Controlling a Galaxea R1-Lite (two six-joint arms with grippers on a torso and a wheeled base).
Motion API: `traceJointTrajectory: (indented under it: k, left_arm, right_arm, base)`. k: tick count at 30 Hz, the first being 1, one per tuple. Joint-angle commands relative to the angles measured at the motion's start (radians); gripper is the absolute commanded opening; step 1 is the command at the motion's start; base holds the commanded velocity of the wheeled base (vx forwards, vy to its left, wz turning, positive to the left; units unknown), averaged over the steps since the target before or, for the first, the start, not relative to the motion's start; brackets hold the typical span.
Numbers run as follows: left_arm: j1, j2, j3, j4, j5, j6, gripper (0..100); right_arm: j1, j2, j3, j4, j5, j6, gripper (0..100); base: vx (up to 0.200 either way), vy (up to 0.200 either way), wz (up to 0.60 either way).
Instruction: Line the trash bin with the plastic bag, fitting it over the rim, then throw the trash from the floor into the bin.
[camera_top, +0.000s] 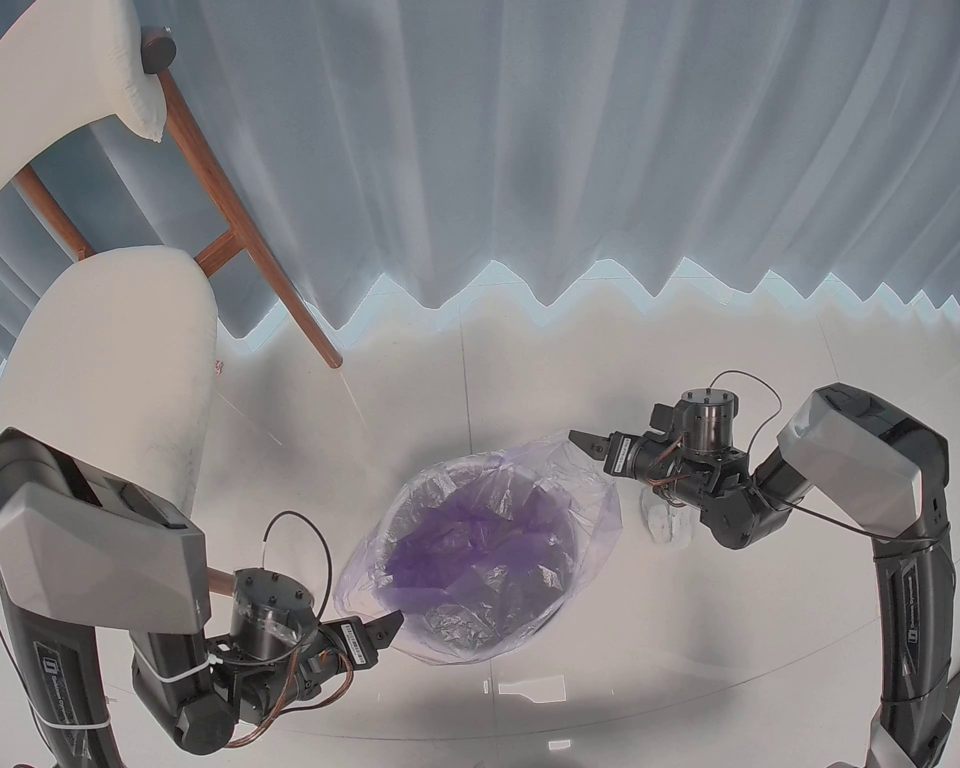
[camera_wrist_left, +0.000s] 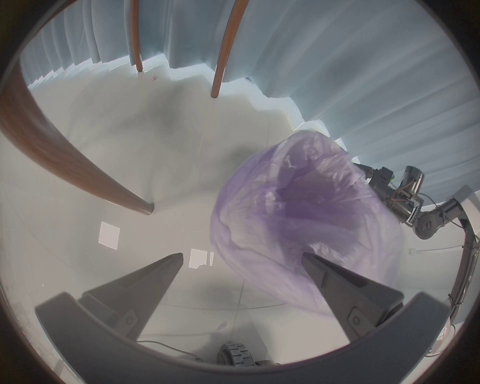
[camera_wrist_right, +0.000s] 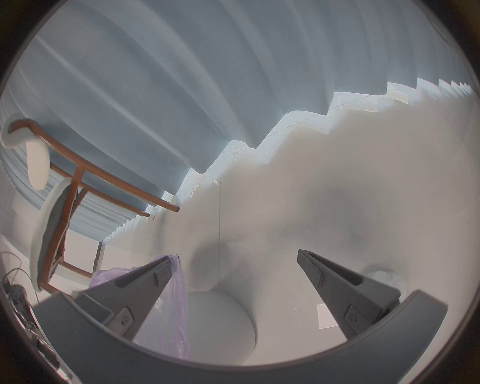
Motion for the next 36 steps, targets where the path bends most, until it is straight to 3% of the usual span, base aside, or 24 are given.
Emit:
traceJointTrajectory:
  k: [1, 6, 15, 21, 25, 36]
  left_arm:
    - [-0.059, -0.039, 0.201, -0.206, 0.011, -0.001, 100]
    - [-0.067, -0.232, 0.201, -0.176, 0.066, -0.079, 100]
    - [-0.088, -0.312, 0.201, -0.185, 0.073, -0.150, 100]
    - [-0.231, -0.214, 0.185, -0.186, 0.070, -0.199, 100]
    - [-0.268, -0.151, 0.123, -0.188, 0.070, -0.211, 100]
    - [-0.380, -0.051, 0.097, -0.185, 0.073, -0.392, 100]
  right_arm:
    - [-0.035, -0.155, 0.206, -0.098, 0.000, 0.094, 100]
    - [-0.035, -0.324, 0.395, -0.110, 0.001, 0.254, 100]
    - [-0.002, -0.452, 0.666, -0.139, 0.003, 0.326, 100]
    - [0.050, -0.449, 0.860, -0.299, 0.001, 0.344, 100]
    - [0.099, -0.431, 0.920, -0.388, 0.000, 0.369, 100]
    - [0.177, -0.400, 0.909, -0.406, -0.002, 0.449, 100]
  base:
    - [0.000, 0.000, 0.00]
    - [0.000, 0.000, 0.00]
    - [0.000, 0.000, 0.00]
    - [0.000, 0.000, 0.00]
    - [0.000, 0.000, 0.00]
    - [0.000, 0.000, 0.00]
